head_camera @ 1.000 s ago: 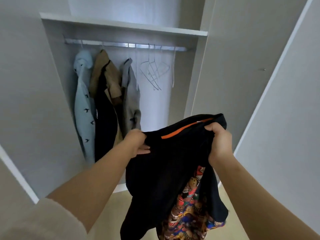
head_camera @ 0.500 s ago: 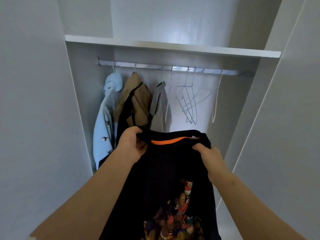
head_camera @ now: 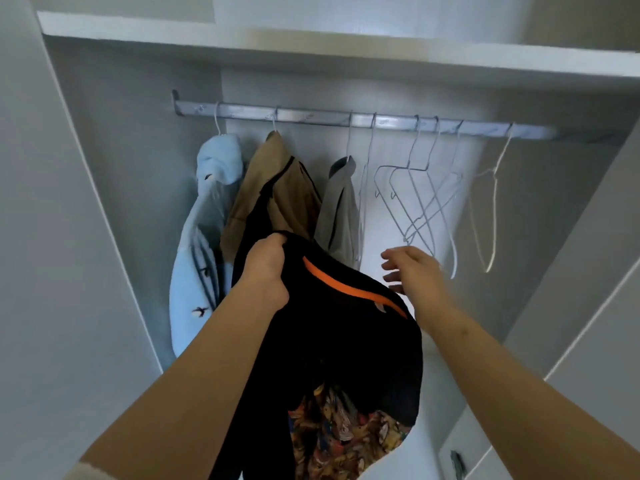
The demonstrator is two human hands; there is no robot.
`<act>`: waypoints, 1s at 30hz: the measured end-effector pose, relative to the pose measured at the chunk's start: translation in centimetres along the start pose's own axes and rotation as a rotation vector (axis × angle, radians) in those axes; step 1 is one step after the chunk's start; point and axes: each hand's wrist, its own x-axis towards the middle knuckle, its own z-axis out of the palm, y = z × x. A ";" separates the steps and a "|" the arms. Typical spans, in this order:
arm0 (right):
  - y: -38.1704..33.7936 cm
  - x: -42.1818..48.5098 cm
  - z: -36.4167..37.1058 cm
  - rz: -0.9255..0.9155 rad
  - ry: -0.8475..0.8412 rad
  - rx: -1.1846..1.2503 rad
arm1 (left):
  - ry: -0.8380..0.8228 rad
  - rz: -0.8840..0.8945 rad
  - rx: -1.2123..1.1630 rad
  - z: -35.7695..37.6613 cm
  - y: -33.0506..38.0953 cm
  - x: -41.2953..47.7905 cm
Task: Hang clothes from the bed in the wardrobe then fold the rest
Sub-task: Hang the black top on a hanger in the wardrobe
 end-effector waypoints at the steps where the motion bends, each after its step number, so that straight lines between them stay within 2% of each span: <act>1: 0.2 1.6 1.0 -0.003 0.025 -0.050 | -0.014 -0.032 0.033 -0.1 0.2 1.2; 4: 0.8 6.2 4.0 0.022 0.094 -0.142 | -0.045 -0.146 0.101 -0.3 0.9 4.3; 7: 0.6 9.8 6.2 0.116 0.090 -0.159 | -0.031 -0.261 0.097 -0.6 2.1 7.0; 11: 1.0 12.0 7.2 0.283 0.134 0.057 | 0.007 -0.346 0.078 -0.6 3.0 9.7; 17: 0.6 12.9 6.9 0.142 0.298 0.096 | -0.049 -0.394 0.101 -0.1 2.5 10.2; 26: -0.9 8.1 3.0 0.081 0.294 0.125 | -0.106 -0.329 0.143 2.7 0.9 6.0; 30: 0.0 4.3 -0.3 0.049 0.295 0.060 | -0.117 -0.296 0.140 4.0 -0.6 2.9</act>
